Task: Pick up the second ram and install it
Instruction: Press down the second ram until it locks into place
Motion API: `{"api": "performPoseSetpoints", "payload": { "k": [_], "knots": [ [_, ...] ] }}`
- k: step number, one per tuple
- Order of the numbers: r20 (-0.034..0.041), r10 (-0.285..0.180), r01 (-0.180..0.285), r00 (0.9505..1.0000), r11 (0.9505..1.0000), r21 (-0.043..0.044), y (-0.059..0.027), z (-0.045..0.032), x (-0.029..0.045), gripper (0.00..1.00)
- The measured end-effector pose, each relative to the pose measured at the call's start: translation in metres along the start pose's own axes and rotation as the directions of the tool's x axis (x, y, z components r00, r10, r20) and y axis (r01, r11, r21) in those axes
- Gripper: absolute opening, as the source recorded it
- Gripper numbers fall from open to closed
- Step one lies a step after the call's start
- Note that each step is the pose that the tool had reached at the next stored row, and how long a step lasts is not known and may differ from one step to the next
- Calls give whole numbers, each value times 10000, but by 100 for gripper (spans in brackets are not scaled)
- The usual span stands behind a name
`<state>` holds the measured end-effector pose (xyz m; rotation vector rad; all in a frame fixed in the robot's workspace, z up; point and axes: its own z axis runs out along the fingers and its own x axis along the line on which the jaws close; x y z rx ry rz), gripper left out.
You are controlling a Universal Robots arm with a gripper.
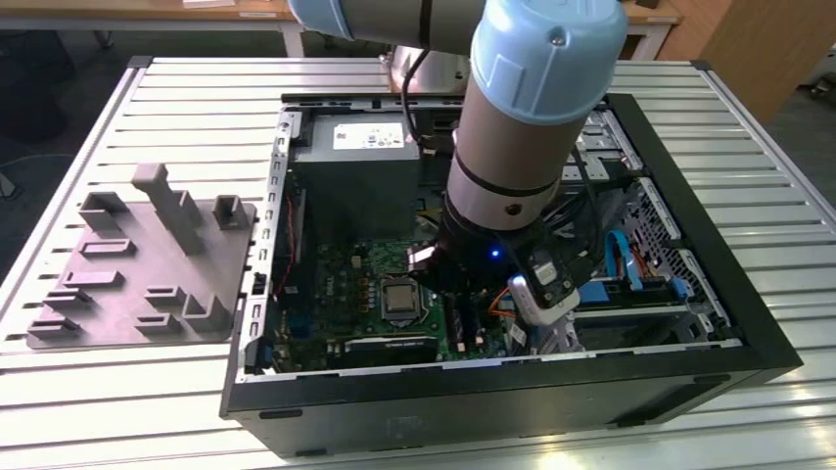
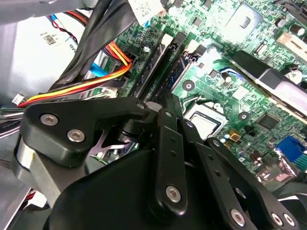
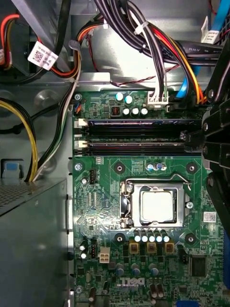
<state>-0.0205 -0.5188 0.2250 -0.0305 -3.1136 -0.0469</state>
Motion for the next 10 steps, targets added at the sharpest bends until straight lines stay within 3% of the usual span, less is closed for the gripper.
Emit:
{"api": "performPoseSetpoints", "payload": {
  "k": [10],
  "knots": [
    [0, 0, 0, 10000, 10000, 3, -2, 50, 0, 10]
  ]
}}
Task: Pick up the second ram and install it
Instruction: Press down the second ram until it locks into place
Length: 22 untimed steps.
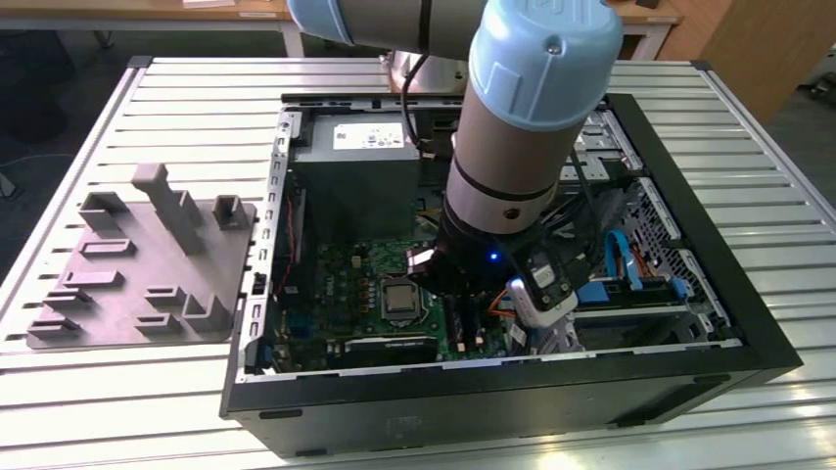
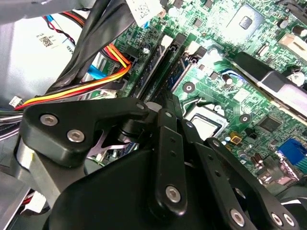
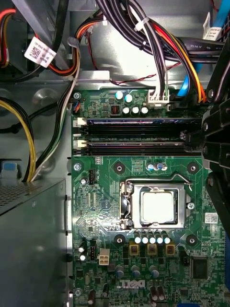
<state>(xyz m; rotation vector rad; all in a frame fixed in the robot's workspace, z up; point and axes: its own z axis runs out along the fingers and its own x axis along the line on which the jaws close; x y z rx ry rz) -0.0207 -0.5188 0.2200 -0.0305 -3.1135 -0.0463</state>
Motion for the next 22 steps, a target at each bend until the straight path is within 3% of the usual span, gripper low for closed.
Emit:
{"api": "performPoseSetpoints", "payload": {
  "k": [18, 22],
  "knots": [
    [0, 0, 0, 10000, 10000, -2, -1, 35, -1, 10],
    [6, 0, 0, 10000, 10000, -22, 3, -19, 0, 10]
  ]
}}
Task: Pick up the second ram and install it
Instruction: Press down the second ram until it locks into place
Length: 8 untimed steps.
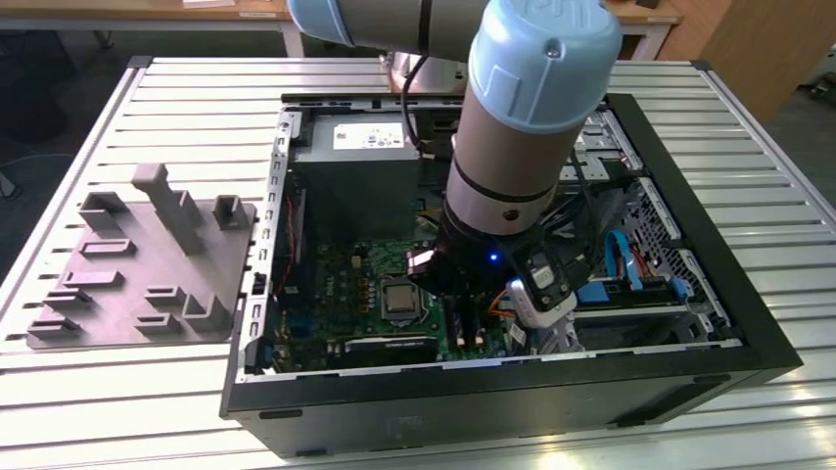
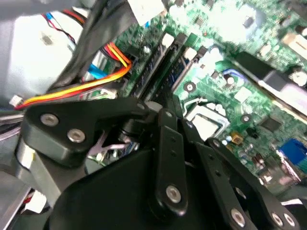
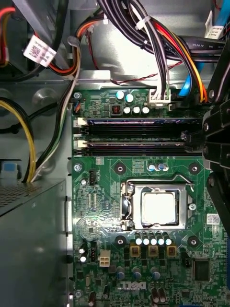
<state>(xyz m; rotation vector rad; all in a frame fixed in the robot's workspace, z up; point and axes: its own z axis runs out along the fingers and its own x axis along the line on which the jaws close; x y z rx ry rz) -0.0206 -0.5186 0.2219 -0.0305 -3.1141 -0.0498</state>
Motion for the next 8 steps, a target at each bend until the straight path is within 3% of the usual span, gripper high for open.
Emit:
{"api": "performPoseSetpoints", "payload": {
  "k": [6, 8],
  "knots": [
    [-5, 1, -1, 10000, 10000, 28, 3, -184, 6, 10],
    [-5, 0, 0, 10000, 10000, 31, 4, -211, 6, 10]
  ]
}}
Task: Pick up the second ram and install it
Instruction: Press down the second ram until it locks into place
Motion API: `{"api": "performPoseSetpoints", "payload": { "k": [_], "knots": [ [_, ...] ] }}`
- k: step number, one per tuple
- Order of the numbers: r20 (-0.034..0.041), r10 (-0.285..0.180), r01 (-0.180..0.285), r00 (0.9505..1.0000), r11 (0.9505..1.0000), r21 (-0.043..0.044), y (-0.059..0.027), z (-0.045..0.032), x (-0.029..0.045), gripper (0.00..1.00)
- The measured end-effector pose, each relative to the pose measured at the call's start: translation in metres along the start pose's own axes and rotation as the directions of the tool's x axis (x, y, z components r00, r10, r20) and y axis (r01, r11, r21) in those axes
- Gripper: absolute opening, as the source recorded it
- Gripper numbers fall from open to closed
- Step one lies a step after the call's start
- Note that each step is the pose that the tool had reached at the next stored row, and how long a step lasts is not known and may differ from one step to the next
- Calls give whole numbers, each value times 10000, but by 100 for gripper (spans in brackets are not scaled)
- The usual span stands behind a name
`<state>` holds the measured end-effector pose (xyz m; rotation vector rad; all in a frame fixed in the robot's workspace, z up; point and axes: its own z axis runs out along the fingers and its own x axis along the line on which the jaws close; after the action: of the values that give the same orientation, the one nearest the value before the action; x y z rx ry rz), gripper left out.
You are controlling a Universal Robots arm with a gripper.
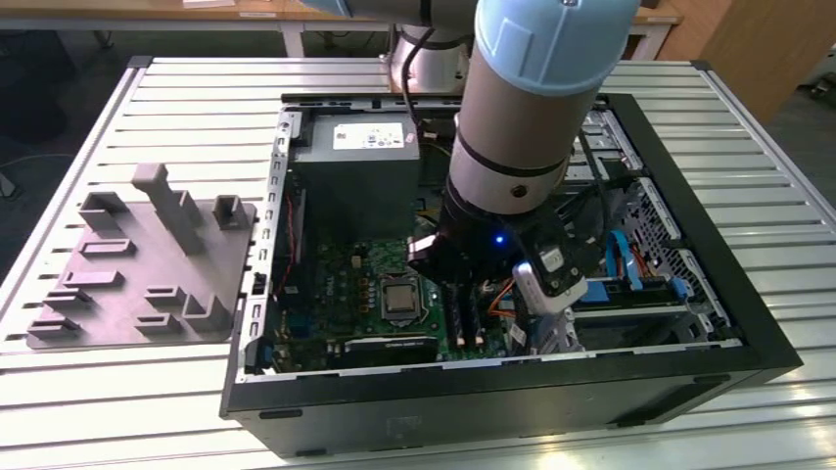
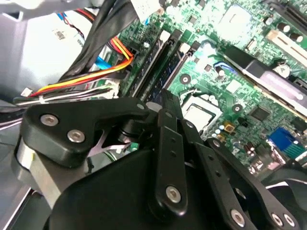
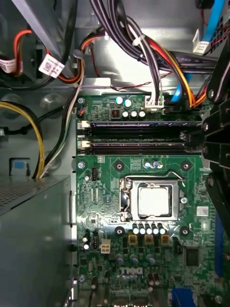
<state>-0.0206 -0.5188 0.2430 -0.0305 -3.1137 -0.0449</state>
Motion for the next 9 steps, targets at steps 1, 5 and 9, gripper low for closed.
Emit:
{"api": "performPoseSetpoints", "payload": {
  "k": [1, 5, 9],
  "knots": [
    [1, 0, 0, 10000, 10000, -2, 0, 1, 0, 10],
    [0, 1, -1, 10000, 10000, 2, 29, 0, 1, 10],
    [0, 1, -1, 10000, 10000, 1, 154, 5, 3, 10]
  ]
}}
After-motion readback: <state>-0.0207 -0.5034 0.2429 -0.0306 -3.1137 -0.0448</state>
